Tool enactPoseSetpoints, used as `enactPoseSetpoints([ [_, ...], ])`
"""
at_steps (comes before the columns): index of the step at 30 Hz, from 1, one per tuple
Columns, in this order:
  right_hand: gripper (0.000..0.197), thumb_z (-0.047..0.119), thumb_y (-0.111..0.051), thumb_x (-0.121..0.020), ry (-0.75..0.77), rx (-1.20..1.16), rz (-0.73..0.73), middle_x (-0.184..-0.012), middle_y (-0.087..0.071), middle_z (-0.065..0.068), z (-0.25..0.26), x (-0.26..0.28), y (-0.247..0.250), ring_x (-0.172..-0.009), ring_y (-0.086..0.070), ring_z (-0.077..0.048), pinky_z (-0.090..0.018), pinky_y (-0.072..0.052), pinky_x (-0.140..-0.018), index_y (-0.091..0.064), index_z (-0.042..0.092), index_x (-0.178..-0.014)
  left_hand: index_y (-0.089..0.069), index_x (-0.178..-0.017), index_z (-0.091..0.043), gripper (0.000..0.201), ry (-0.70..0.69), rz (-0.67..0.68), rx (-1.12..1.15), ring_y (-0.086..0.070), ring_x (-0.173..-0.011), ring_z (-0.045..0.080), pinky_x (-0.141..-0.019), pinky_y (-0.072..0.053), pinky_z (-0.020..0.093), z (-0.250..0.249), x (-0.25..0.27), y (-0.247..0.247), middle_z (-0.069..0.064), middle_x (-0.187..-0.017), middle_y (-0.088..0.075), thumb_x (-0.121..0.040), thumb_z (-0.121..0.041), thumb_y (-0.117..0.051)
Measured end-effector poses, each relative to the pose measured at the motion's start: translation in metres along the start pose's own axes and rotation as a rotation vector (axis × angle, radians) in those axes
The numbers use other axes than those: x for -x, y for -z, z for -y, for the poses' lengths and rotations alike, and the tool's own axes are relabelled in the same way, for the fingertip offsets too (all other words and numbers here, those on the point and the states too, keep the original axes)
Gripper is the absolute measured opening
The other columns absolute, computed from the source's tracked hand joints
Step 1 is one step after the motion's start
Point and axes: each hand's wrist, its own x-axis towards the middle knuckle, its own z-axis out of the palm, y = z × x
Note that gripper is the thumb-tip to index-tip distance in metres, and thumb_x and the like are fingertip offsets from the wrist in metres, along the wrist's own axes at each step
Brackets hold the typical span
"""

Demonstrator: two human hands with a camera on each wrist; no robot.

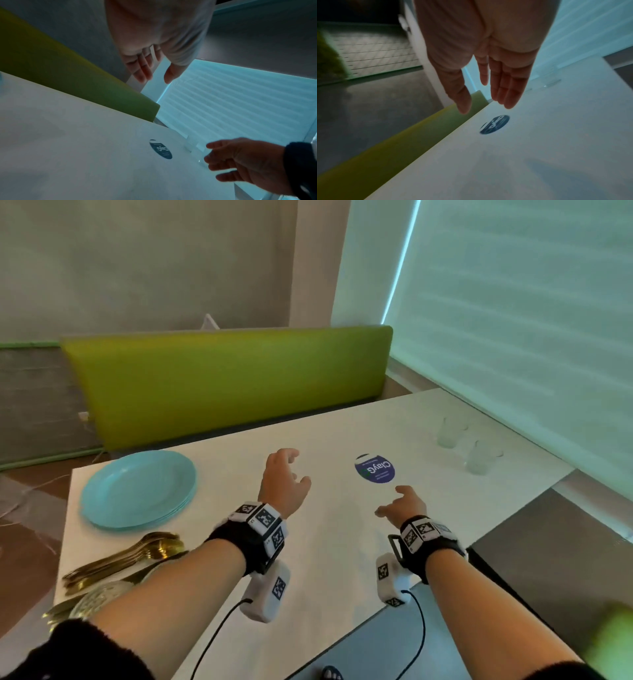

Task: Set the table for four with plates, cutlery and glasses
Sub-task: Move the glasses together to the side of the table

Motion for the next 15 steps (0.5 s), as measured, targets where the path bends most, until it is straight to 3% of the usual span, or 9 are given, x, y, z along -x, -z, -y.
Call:
enactPoseSetpoints([
  [3, 0.076, 0.016, -0.076, -0.074, -0.09, -0.045, -0.089, -0.125, -0.059, -0.018, -0.024, -0.068, 0.042, -0.108, -0.059, -0.026, -0.036, -0.047, -0.098, -0.038, 0.011, -0.139, -0.048, -0.126, -0.009, 0.046, 0.02, 0.074, -0.026, -0.057, -0.104, 0.026, -0.091, -0.042, 0.027, -0.026, -0.049, -0.048, 0.009, -0.128, -0.049, -0.083, -0.013, -0.063],
  [5, 0.077, 0.019, -0.076, -0.074, -0.148, -0.044, -0.119, -0.127, -0.058, -0.018, -0.039, -0.111, 0.068, -0.113, -0.058, -0.03, -0.039, -0.046, -0.099, -0.037, 0.01, -0.14, -0.049, -0.125, -0.008, 0.045, 0.04, 0.121, -0.05, -0.055, -0.111, 0.026, -0.095, -0.041, 0.03, -0.042, -0.082, -0.079, 0.009, -0.126, -0.052, -0.083, -0.015, -0.064],
  [15, 0.082, 0.019, -0.074, -0.078, -0.354, -0.109, -0.268, -0.139, -0.045, -0.022, -0.094, -0.28, 0.172, -0.125, -0.047, -0.037, -0.042, -0.041, -0.098, -0.027, 0.003, -0.143, -0.054, -0.119, -0.011, 0.034, 0.134, 0.206, -0.035, -0.055, -0.11, 0.019, -0.083, -0.037, 0.02, -0.092, -0.212, -0.204, 0.004, -0.118, -0.06, -0.086, -0.016, -0.062],
])
